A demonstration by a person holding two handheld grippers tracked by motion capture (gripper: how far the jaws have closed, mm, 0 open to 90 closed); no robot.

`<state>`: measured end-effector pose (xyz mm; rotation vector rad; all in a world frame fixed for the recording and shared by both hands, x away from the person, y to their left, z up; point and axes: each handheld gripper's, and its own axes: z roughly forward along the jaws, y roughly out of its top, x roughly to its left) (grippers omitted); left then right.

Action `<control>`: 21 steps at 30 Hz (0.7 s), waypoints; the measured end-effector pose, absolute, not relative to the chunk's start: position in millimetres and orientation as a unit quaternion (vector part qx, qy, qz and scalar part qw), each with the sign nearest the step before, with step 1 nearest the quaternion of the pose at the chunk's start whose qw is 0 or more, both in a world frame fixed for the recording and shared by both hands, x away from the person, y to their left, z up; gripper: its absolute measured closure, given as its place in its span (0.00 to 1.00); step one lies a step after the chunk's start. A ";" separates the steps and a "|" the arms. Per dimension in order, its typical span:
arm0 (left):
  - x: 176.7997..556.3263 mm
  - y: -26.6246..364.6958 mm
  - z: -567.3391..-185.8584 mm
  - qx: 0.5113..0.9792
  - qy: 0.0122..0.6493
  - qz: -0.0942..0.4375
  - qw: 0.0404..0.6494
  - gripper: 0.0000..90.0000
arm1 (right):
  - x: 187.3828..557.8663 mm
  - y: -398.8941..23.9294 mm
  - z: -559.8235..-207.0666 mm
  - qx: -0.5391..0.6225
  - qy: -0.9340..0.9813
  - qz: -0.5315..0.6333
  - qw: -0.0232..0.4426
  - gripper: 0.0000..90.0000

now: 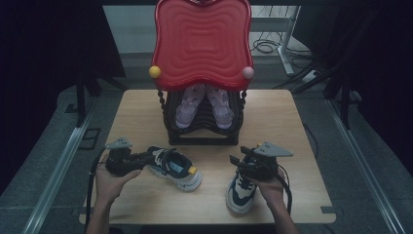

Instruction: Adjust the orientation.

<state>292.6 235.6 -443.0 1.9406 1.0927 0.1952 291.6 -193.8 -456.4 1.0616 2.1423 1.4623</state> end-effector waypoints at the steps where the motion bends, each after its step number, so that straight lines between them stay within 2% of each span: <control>1: 293.5 235.5 -440.3 0.778 0.440 0.082 0.441 0.71 | 291.5 -193.1 -456.7 0.372 0.754 0.513 0.169 0.47; 6: 294.1 243.5 -434.4 0.763 0.451 0.100 0.452 0.60 | 287.1 -188.4 -456.4 0.367 0.756 0.515 0.171 0.50; 9: 291.2 247.0 -435.7 0.757 0.455 0.100 0.458 0.57 | 285.2 -181.0 -457.2 0.357 0.761 0.514 0.172 0.54; 13: 290.8 240.9 -443.5 0.769 0.445 0.080 0.452 0.54 | 283.3 -167.1 -458.7 0.335 0.762 0.524 0.182 0.69; 16: 292.9 242.1 -445.2 0.772 0.443 0.081 0.449 0.54 | 282.1 -152.9 -461.6 0.323 0.772 0.521 0.169 0.86; 19: 293.0 250.1 -441.6 0.762 0.446 0.082 0.463 0.55 | 279.0 -142.5 -462.8 0.318 0.773 0.526 0.153 0.97; 21: 291.3 254.6 -437.6 0.755 0.447 0.084 0.472 0.55 | 279.5 -134.7 -462.3 0.314 0.781 0.520 0.145 1.00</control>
